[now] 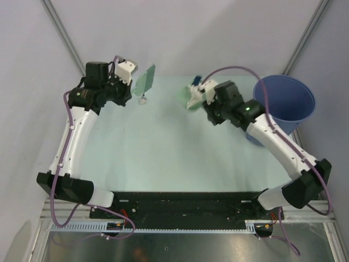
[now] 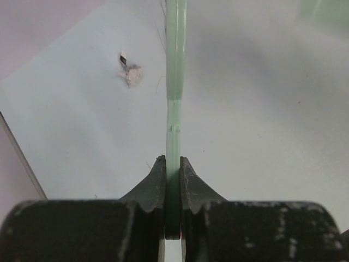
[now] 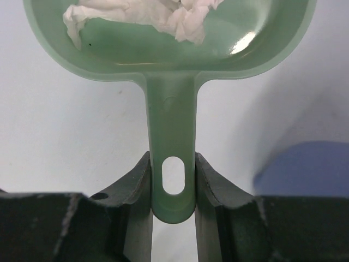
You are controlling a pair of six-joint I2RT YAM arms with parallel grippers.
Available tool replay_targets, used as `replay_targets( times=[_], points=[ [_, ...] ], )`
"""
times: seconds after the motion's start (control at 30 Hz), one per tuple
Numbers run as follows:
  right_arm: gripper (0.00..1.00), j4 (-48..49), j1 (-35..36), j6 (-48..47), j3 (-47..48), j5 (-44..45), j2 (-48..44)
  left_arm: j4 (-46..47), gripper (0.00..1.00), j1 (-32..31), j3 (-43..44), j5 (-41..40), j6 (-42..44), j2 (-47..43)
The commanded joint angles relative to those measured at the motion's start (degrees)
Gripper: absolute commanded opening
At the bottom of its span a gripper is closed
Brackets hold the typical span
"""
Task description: Sweep away the paper scraps from the table
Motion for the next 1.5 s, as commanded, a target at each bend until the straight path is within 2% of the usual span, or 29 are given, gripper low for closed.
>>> replay_targets(
  times=[0.0, 0.07, 0.1, 0.17, 0.3, 0.33, 0.4, 0.43, 0.53, 0.63, 0.67, 0.73, 0.83, 0.97, 1.03, 1.1, 1.13, 1.23, 1.27, 1.47],
  points=[
    [0.00, -14.4, -5.8, 4.6, 14.4, 4.8, -3.9, 0.4, 0.00, 0.4, -1.1, -0.2, -0.9, 1.2],
    [0.00, -17.8, -8.7, 4.5, 18.0, 6.2, -4.3, 0.5, 0.00, 0.3, -1.4, 0.7, -0.8, 1.4],
    [0.00, -20.3, -12.4, 4.1, 20.7, 7.0, -4.6, 0.4, 0.00, 0.3, -2.1, 0.8, -0.8, 1.3],
    [0.00, -21.5, -16.1, 2.0, 21.6, 9.1, -7.0, 0.5, 0.00, 0.3, -2.8, 1.0, -0.4, 0.9],
    [0.00, -13.1, -22.4, -9.0, 15.4, 16.0, -15.5, 0.5, 0.00, 0.3, -4.8, 1.0, 0.4, -0.3],
    [0.00, -10.9, -24.0, -14.1, 12.1, 17.4, -17.6, 0.5, 0.00, 0.3, -5.1, 1.1, 0.6, -0.7],
    [0.00, -5.9, -25.2, -19.4, 9.4, 23.7, -21.4, 0.5, 0.00, 0.4, -5.3, 1.3, 0.6, -1.1],
    [0.00, -5.2, -25.9, -24.8, 7.7, 25.1, -22.0, 0.5, 0.00, 0.4, -5.3, 1.3, 0.9, -1.5],
    [0.00, -6.1, -28.0, -29.9, 6.3, 31.3, -22.1, 0.5, 0.00, 0.4, -5.3, 1.8, 1.1, -1.8],
    [0.00, -9.9, -28.6, -35.5, 3.9, 41.4, -21.3, 0.5, 0.00, 0.3, -5.1, 2.4, 1.0, -1.7],
    [0.00, -10.0, -29.5, -39.8, 1.6, 45.7, -21.5, 0.5, 0.00, 0.4, -5.1, 2.6, 0.8, -1.8],
    [0.00, -10.5, -30.3, -44.1, -0.5, 48.4, -22.0, 0.5, 0.00, 0.3, -5.2, 2.8, 0.7, -2.0],
    [0.00, -10.6, -31.8, -52.5, -2.4, 46.3, -22.7, 0.5, 0.00, 0.4, -5.6, 3.2, 1.0, -2.5],
    [0.00, -1.8, -34.6, -60.5, -2.5, 45.4, -22.3, 0.5, 0.00, 0.4, -5.9, 3.0, 1.3, -3.2],
    [0.00, 0.3, -34.5, -67.7, -3.1, 44.0, -22.2, 0.4, 0.00, 0.4, -6.1, 3.0, 1.6, -3.7],
    [0.00, 3.9, -34.6, -73.7, -5.5, 38.6, -23.9, 0.4, 0.00, 0.4, -6.2, 2.8, 1.8, -4.0],
    [0.00, 5.0, -34.9, -80.2, -8.6, 37.0, -24.9, 0.5, 0.00, 0.4, -6.2, 2.5, 2.3, -4.4],
    [0.00, 1.8, -36.7, -87.5, -10.7, 28.4, -27.8, 0.5, 0.00, 0.4, -6.8, 2.3, 3.4, -5.7],
    [0.00, 1.6, -37.9, -87.8, -10.7, 25.5, -28.3, 0.5, 0.00, 0.3, -6.7, 2.2, 3.5, -6.0],
    [0.00, 2.6, -40.7, -85.1, -10.8, 25.5, -27.3, 0.5, 0.00, 0.3, -6.3, 1.4, 4.2, -6.5]
  ],
)
